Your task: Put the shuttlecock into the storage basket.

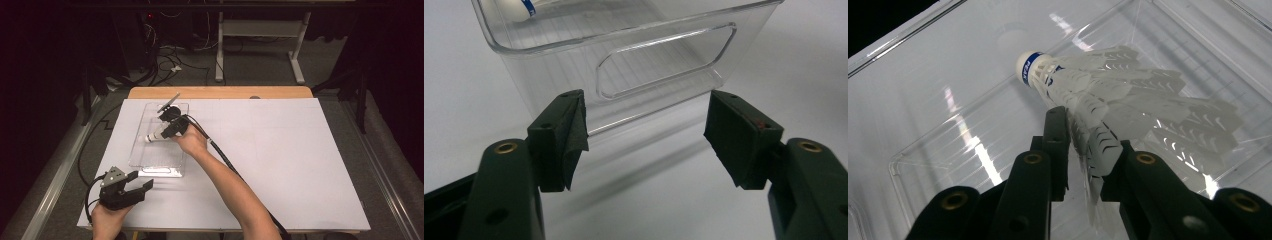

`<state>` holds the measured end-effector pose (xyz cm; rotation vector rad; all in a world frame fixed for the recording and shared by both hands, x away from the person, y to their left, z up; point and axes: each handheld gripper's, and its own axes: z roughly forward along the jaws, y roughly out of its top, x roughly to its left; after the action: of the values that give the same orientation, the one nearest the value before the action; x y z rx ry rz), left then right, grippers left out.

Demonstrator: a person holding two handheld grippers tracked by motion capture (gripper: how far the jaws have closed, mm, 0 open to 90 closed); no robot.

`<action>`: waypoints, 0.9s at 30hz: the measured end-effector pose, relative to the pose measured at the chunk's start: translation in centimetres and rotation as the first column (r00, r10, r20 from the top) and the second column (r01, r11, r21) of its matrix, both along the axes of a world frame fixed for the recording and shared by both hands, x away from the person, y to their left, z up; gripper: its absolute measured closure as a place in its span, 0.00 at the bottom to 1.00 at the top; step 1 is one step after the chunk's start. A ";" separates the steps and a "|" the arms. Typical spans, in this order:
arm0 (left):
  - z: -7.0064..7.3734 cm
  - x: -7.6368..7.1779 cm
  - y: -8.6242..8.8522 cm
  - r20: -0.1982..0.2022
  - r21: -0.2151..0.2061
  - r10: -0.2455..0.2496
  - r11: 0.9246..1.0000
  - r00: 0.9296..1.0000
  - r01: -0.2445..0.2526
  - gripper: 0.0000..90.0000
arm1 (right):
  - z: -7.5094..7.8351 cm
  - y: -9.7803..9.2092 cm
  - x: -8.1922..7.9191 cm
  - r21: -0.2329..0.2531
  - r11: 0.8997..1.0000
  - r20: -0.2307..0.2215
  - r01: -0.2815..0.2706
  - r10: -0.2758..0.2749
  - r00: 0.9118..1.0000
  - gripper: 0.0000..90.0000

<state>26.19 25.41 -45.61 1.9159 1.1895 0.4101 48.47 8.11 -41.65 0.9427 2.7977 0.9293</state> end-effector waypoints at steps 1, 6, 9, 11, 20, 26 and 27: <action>0.0 0.0 0.0 0.001 -0.003 0.003 1.000 1.000 -0.003 0.38 | 0.0 0.0 0.0 0.000 1.000 -0.005 0.004 -0.004 1.000 0.86; 0.0 0.0 0.0 0.001 -0.003 0.003 1.000 1.000 -0.003 0.38 | 0.1 0.0 -0.1 -0.015 1.000 -0.005 -0.007 0.007 1.000 0.81; 0.0 0.0 0.0 0.001 -0.003 0.002 1.000 1.000 -0.002 0.38 | 0.3 0.0 -0.2 -0.018 1.000 -0.007 -0.009 0.009 1.000 0.79; 0.0 0.0 -0.1 0.001 -0.002 0.001 1.000 1.000 -0.001 0.38 | 0.4 0.0 -0.3 -0.019 1.000 -0.006 -0.005 0.005 1.000 0.79; 0.0 0.0 -0.1 0.001 -0.002 0.001 1.000 1.000 -0.001 0.38 | 0.5 -0.5 -0.2 -0.034 0.999 -0.018 -0.001 0.001 1.000 0.75; 0.0 0.0 -0.1 0.001 -0.002 0.000 1.000 1.000 0.000 0.38 | 0.4 -0.6 -0.3 -0.042 0.999 -0.032 0.000 -0.001 0.999 0.74; 0.0 0.0 -0.1 0.001 -0.002 0.001 1.000 1.000 -0.001 0.38 | 0.4 -0.7 -0.2 -0.041 0.999 -0.029 -0.005 0.003 1.000 0.74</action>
<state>26.15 25.35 -45.60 1.9133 1.1896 0.4096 48.24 7.43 -41.30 0.9533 2.8320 0.8627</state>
